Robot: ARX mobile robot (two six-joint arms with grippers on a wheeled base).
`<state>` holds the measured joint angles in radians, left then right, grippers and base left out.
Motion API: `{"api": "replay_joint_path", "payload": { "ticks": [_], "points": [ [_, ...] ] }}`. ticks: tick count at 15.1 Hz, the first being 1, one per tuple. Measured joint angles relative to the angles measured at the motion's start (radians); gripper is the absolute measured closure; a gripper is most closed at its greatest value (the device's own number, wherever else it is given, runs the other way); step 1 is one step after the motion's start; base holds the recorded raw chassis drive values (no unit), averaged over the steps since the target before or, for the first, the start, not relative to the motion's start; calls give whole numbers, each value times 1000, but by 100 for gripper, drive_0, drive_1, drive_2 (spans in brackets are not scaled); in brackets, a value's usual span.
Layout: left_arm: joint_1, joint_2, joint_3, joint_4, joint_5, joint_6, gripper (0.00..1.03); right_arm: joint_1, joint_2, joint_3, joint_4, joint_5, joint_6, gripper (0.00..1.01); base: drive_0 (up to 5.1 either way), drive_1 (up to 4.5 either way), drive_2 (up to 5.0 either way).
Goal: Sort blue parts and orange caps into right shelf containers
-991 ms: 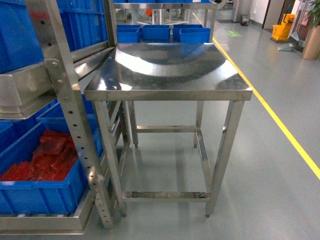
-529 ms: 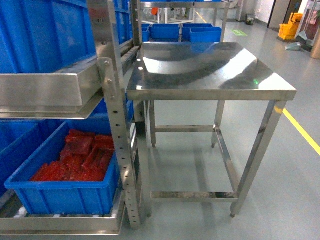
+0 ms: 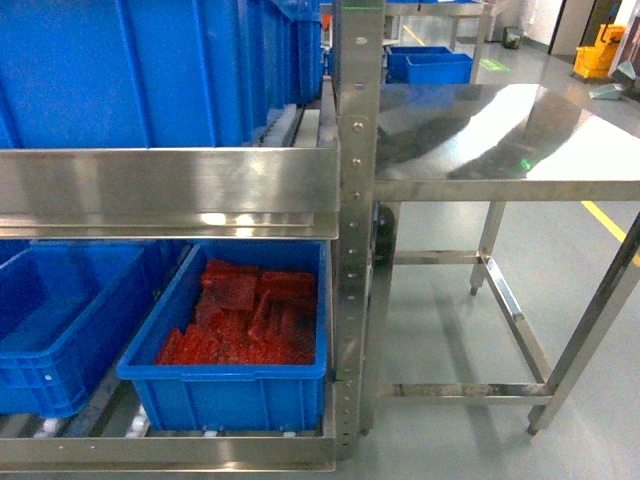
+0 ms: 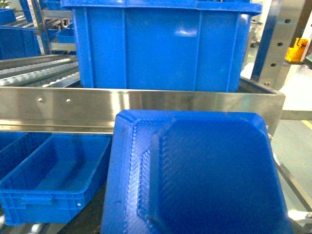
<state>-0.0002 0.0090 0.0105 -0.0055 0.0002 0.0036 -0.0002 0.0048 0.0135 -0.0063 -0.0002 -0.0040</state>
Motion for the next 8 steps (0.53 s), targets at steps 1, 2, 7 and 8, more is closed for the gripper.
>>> {"api": "replay_joint_path", "payload": {
  "ticks": [1, 2, 7, 8],
  "points": [
    [0, 0, 0, -2, 0, 0, 60, 0, 0, 0, -1, 0, 0, 56, -506, 239, 239],
    [0, 0, 0, -2, -1, 0, 60, 0, 0, 0, 1, 0, 0, 56, -501, 245, 245],
    [0, 0, 0, 0, -2, 0, 60, 0, 0, 0, 6, 0, 0, 56, -505, 241, 241],
    [0, 0, 0, -2, -1, 0, 60, 0, 0, 0, 1, 0, 0, 56, -503, 243, 243]
  ]
}}
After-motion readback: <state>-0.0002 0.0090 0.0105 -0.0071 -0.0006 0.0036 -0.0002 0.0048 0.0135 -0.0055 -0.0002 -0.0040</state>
